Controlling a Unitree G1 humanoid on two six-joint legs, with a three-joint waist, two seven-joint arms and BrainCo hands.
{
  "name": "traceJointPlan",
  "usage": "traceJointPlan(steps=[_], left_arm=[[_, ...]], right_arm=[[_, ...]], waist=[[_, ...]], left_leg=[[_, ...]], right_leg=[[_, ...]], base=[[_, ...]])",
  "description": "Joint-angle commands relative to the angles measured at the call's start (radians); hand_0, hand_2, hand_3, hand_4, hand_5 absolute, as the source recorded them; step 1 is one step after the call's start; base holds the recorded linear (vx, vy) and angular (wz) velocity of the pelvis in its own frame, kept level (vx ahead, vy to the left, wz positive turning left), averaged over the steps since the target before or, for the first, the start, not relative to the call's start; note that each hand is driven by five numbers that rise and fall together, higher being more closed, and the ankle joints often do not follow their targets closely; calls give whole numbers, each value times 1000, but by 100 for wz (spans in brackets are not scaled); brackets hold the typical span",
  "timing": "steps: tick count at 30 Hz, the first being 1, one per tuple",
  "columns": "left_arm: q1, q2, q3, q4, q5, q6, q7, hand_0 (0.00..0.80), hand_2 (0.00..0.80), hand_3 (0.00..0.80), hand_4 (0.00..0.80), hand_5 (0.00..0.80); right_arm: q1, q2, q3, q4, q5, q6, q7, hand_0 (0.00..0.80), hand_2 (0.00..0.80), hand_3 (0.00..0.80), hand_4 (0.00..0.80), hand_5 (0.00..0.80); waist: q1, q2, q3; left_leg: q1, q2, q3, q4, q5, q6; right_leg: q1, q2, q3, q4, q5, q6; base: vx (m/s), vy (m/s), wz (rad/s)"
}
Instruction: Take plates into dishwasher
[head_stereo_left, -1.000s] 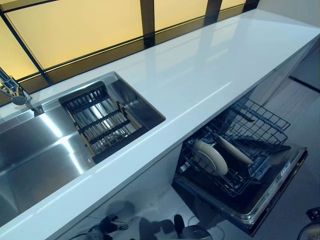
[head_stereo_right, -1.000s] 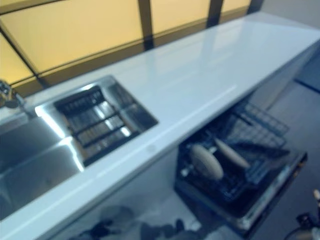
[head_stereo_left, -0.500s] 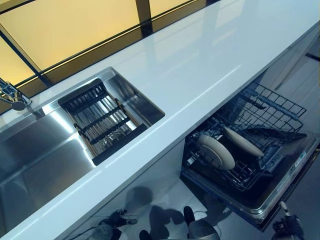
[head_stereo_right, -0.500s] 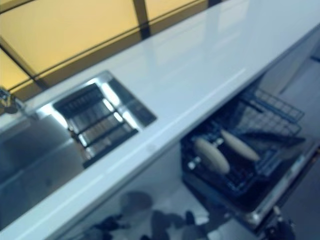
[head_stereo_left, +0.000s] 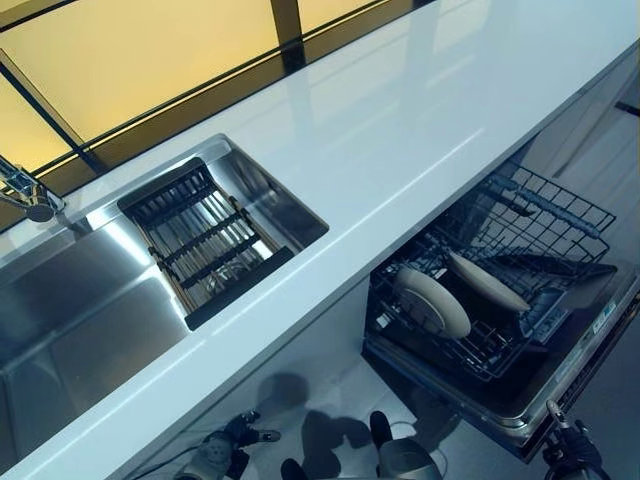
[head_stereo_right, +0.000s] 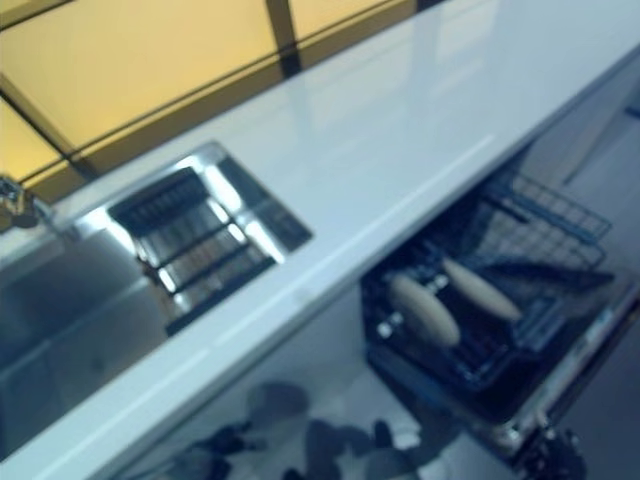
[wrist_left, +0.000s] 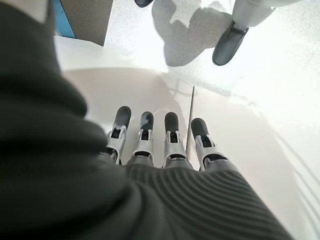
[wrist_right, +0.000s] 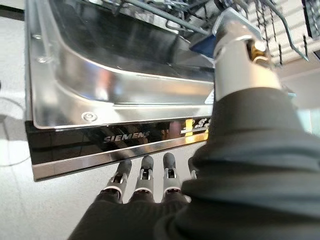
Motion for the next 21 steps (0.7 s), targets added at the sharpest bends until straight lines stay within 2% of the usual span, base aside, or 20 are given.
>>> traceJointPlan(steps=[1,11,21], left_arm=[[-65,36,15,-18,5,-13,8,0,0,0,0,0],[-70,32,30,-54,4,21,23,0,0,0,0,0],[-62,33,38,-70,0,50,28,0,0,0,0,0]], right_arm=[[-141,104,135,-191,-37,32,187,0,0,0,0,0],[-126,118,246,-512,-44,46,274,0,0,0,0,0],[-133,128,293,-696,-79,89,304,0,0,0,0,0]], waist=[[58,-37,-8],[52,-54,8],[59,-75,1]], left_leg=[[-59,-46,-18,9,40,7],[-71,-45,-13,5,43,8],[-69,-40,-3,4,48,11]], right_leg=[[31,8,-40,37,-86,8],[14,8,-44,35,-83,11],[30,10,-51,28,-82,12]], base=[[-41,7,-2],[-41,3,-16],[13,0,-11]])
